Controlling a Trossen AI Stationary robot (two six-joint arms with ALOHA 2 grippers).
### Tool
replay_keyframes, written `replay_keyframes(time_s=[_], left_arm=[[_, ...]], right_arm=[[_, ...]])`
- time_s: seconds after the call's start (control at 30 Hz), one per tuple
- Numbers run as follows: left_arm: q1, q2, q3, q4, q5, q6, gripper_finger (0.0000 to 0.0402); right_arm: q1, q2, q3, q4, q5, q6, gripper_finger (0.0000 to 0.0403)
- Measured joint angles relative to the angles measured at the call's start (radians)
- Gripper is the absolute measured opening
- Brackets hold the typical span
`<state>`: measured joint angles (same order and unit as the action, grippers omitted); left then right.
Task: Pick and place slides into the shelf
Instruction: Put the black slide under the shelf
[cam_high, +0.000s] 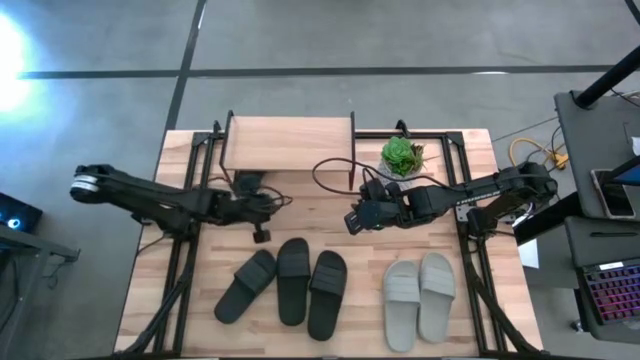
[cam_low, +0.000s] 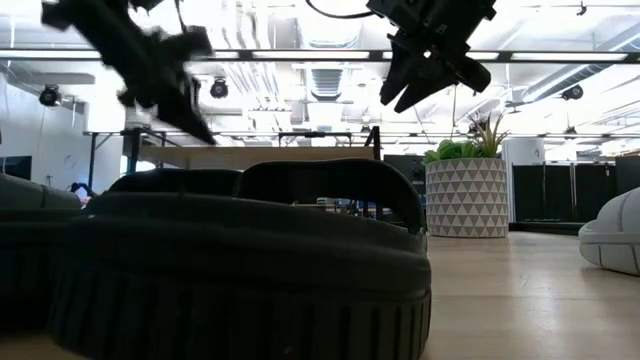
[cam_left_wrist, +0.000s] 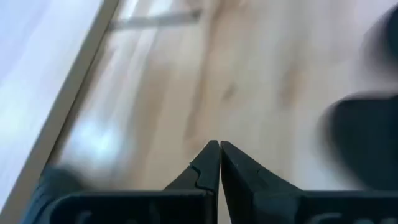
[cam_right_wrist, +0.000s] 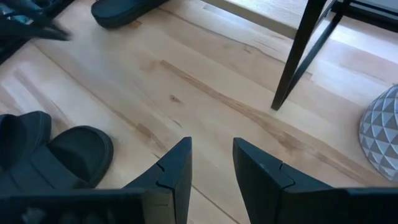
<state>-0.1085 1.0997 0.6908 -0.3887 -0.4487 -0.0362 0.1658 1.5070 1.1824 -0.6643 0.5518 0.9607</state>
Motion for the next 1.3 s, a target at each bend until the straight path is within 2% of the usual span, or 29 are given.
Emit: replay_keyframes(time_s=[0.13, 0.27, 0.47, 0.67, 0.77, 1.03, 1.17, 1.3], left_arm=[[-0.007, -0.071, 0.038, -0.013, 0.160, -0.139, 0.0000], [-0.016, -0.118, 0.039, -0.046, 0.270, -0.258, 0.0000], [-0.075, -0.132, 0.035, -0.119, 0.313, -0.378, 0.0000], [-0.183, -0.107, 0.041, -0.120, 0.408, -0.487, 0.0000], [-0.239, -0.088, 0.046, -0.112, 0.469, -0.547, 0.0000], [-0.401, -0.057, 0.064, -0.088, 0.465, -0.752, 0.0000], [-0.518, -0.033, 0.099, -0.093, 0.395, -0.862, 0.0000], [-0.659, 0.024, 0.140, -0.093, 0.307, -0.966, 0.0000]], right_arm=[[0.000, 0.000, 0.000, -0.003, -0.003, -0.001, 0.0109], [0.002, 0.000, 0.000, -0.007, -0.027, -0.006, 0.0109], [0.006, 0.000, -0.001, -0.009, -0.090, -0.030, 0.0109], [0.010, 0.000, -0.002, 0.003, -0.195, -0.030, 0.0109], [0.025, 0.000, -0.003, 0.024, -0.213, -0.038, 0.0103], [0.066, 0.000, -0.003, 0.046, -0.189, -0.057, 0.0058], [0.105, 0.000, -0.003, 0.058, -0.148, -0.079, 0.0016], [0.145, 0.000, -0.003, 0.075, -0.116, -0.059, 0.0008]])
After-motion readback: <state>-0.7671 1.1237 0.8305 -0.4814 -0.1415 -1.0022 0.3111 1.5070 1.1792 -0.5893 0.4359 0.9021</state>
